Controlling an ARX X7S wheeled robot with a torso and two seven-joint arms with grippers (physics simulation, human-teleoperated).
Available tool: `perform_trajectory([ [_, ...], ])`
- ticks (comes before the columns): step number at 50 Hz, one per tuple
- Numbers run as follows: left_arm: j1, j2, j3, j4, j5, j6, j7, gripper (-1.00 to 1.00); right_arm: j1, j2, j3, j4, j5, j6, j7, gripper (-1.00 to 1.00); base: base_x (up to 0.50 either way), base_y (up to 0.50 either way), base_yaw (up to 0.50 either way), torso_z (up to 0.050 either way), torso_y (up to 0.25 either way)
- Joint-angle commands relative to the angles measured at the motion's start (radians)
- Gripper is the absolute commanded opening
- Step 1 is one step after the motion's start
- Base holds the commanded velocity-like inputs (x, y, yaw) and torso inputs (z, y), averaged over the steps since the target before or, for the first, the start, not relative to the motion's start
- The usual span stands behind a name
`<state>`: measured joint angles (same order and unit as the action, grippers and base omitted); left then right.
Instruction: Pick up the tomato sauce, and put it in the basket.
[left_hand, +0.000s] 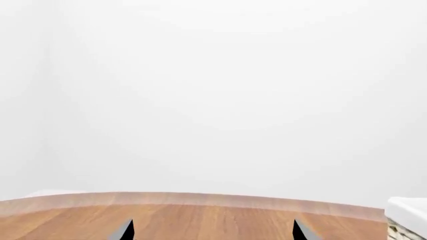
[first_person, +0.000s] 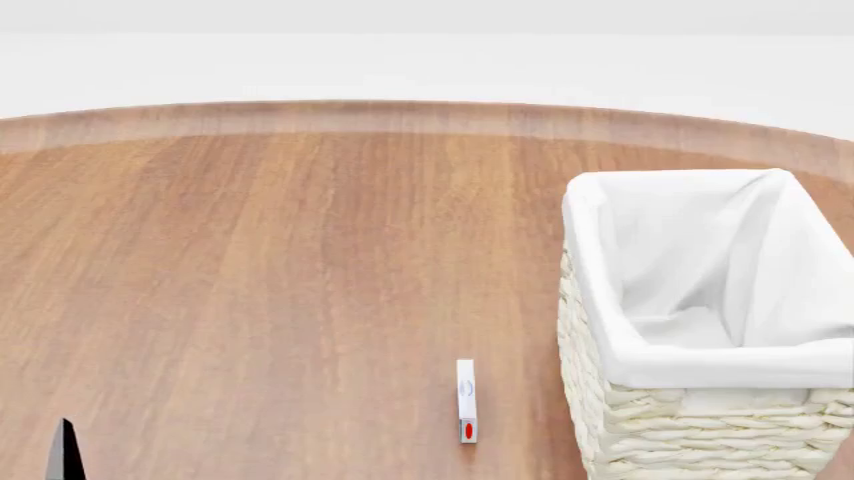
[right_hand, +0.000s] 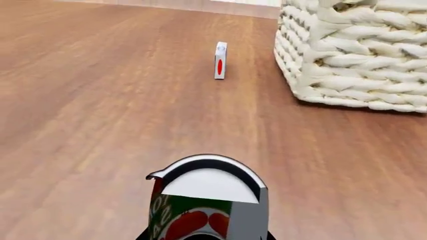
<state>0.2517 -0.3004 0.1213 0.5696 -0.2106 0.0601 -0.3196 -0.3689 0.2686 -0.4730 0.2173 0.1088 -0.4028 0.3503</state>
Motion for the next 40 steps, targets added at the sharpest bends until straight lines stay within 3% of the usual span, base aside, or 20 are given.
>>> perform_trajectory([
  [1,0.003,-0.008,-0.002,0.011,-0.01,-0.007,-0.006,1.0,0.043,0.035,-0.004,-0.186,-0.039,0.167,-0.003,-1.0,0.0,0.0,0.0,0.0,0.0],
  [26,0.006,-0.016,-0.003,-0.002,-0.024,0.009,-0.012,1.0,0.323,0.072,-0.005,-0.442,-0.008,0.646,-0.091,-1.0,0.0,0.0,0.0,0.0,0.0],
  [40,0.02,-0.02,-0.005,-0.005,-0.028,0.026,-0.016,1.0,0.48,0.054,-0.034,-0.469,-0.031,0.785,-0.121,-1.0,0.0,0.0,0.0,0.0,0.001],
])
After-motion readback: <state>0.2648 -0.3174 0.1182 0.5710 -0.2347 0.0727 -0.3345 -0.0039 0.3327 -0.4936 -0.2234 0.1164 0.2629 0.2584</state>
